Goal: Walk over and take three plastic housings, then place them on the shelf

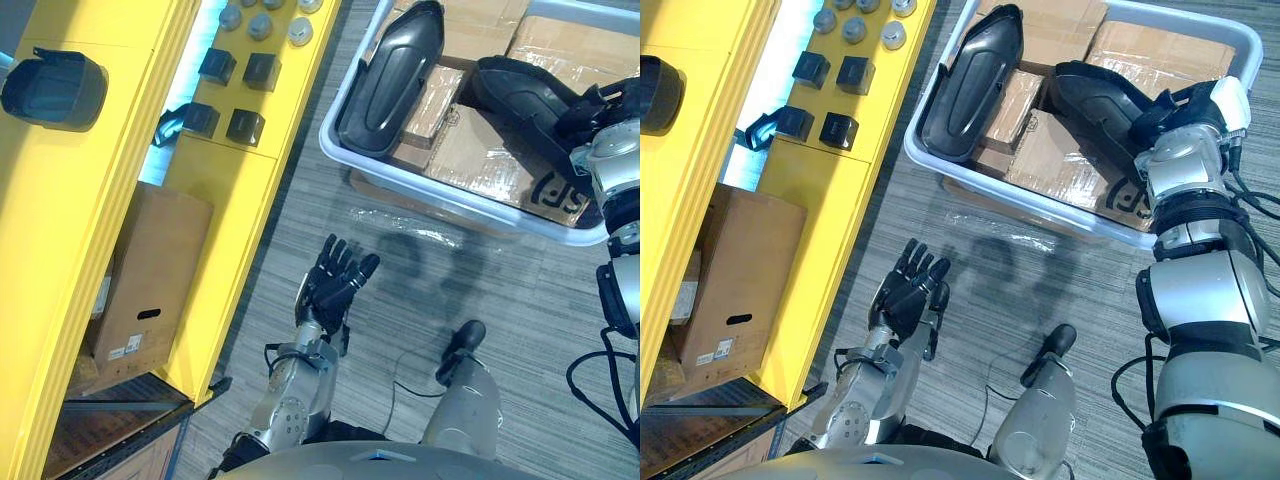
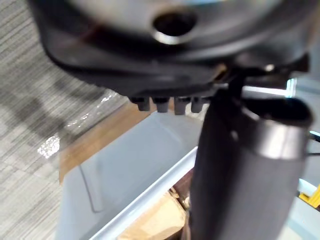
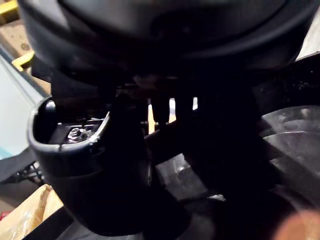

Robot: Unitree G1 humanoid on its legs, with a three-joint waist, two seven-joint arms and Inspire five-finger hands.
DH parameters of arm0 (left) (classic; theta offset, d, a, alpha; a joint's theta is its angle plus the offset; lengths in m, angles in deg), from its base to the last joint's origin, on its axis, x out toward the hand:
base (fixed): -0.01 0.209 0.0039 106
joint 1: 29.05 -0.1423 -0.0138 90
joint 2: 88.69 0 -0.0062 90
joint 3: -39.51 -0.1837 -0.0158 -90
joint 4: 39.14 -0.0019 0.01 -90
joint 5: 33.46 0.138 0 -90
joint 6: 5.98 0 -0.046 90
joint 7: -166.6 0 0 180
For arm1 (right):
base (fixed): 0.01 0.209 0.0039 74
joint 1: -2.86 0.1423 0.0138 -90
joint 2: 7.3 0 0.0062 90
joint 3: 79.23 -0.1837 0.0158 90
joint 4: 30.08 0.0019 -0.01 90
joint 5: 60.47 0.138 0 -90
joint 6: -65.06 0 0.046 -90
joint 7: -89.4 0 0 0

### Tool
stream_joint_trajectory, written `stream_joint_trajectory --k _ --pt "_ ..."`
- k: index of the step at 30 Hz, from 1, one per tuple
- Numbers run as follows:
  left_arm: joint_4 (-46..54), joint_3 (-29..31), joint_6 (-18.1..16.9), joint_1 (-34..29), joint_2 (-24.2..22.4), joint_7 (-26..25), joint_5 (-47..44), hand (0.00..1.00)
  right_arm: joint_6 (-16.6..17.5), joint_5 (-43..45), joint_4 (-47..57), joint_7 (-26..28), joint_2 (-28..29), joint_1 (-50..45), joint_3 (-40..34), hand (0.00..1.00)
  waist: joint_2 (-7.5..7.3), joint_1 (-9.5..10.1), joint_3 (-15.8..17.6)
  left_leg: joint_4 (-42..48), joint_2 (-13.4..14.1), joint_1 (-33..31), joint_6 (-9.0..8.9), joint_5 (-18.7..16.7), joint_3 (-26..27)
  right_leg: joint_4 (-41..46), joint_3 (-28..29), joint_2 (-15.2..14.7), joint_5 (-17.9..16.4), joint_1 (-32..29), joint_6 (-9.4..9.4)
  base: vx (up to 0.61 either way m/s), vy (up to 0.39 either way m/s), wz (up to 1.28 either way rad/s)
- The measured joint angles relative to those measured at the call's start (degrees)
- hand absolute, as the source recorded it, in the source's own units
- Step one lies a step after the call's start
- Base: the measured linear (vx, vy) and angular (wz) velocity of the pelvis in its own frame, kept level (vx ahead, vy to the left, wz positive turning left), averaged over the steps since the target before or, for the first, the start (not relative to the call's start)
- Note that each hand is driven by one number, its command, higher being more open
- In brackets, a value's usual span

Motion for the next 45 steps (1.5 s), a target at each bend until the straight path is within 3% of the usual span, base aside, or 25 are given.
stream_joint_trajectory --k 7,14,18,22,24,30,36,38,45 --pt "4.7 0.5 0.1 -3.3 0.9 0.5 0.0 1.0 1.1 0.2 -1.0 -1.7 2.2 -0.4 -2.7 0.0 -0.01 -0.73 0.0 -1.5 0.4 3.2 0.08 0.1 1.3 -0.8 0.9 0.0 0.1 2.1 0.18 0.02 0.002 -0.08" --pt "9.2 3.2 0.2 -4.9 2.7 1.1 0.7 1.0 9.4 -0.4 1.1 -8.6 3.6 -1.0 -8.0 0.0 -0.4 -2.87 0.3 -4.8 0.6 8.5 -0.02 0.6 1.7 -3.1 0.1 0.8 0.3 7.1 0.41 0.0 -0.003 0.0" --pt "13.8 5.7 1.4 -6.5 5.2 1.2 1.2 1.0 15.7 -2.4 12.4 -14.2 4.4 -3.2 -10.7 0.0 -2.12 -4.61 1.5 -6.9 1.5 11.3 -0.44 1.2 1.6 -4.6 -0.7 1.9 0.3 9.7 0.38 0.01 -0.032 0.0" --pt "15.9 7.7 2.8 -6.9 6.4 2.0 3.2 1.0 19.5 -3.2 22.5 -17.8 5.7 -6.5 -12.8 0.0 -2.43 -4.86 1.4 -9.2 2.4 14.7 -0.79 1.4 1.6 -7.0 -1.3 3.1 0.4 13.4 0.51 0.05 -0.045 0.02" --pt "17.4 9.1 4.0 -7.0 7.1 2.6 4.1 1.0 21.1 -5.3 26.9 -18.9 8.4 -9.6 -13.3 0.0 -3.6 -5.06 -0.3 -10.7 3.0 15.3 -1.18 1.8 1.7 -8.7 -1.7 4.1 0.7 14.1 0.52 0.06 -0.044 -0.01" --pt "21.8 9.4 8.3 -5.8 8.5 4.2 7.7 1.0 21.4 -9.3 36.9 -18.8 16.7 -23.9 -14.4 0.0 -7.78 -5.46 -5.9 -14.1 3.8 19.7 -1.57 2.2 2.9 -13.8 -2.4 5.4 1.7 19.1 1.09 0.11 -0.035 -0.03" --pt "22.5 8.5 14.0 1.1 7.8 3.8 5.6 1.0 21.5 -13.6 44.7 -18.9 22.3 -30.7 -14.8 0.0 -9.37 -6.89 -9.2 -15.5 3.9 23.2 -1.51 2.1 5.6 -17.1 -1.5 5.9 3.8 21.8 1.47 0.05 0.001 -0.16" --pt "22.4 6.5 15.0 3.7 7.5 2.8 5.0 1.0 21.8 -16.1 45.7 -18.9 25.0 -32.3 -14.7 0.0 -10.11 -8.08 -10.9 -15.8 3.8 24.0 -1.39 1.9 6.2 -18.0 -1.1 6.0 4.4 22.5 1.62 0.01 0.001 -0.17" --pt "19.4 2.1 16.7 8.9 4.2 -2.7 4.4 1.0 22.8 -16.3 49.4 -19.2 29.4 -35.3 -11.4 0.0 -11.2 -8.73 -13.6 -15.7 3.7 25.0 -1.21 0.8 8.6 -20.7 0.3 6.3 6.1 23.0 1.84 -0.05 0.005 -0.18"
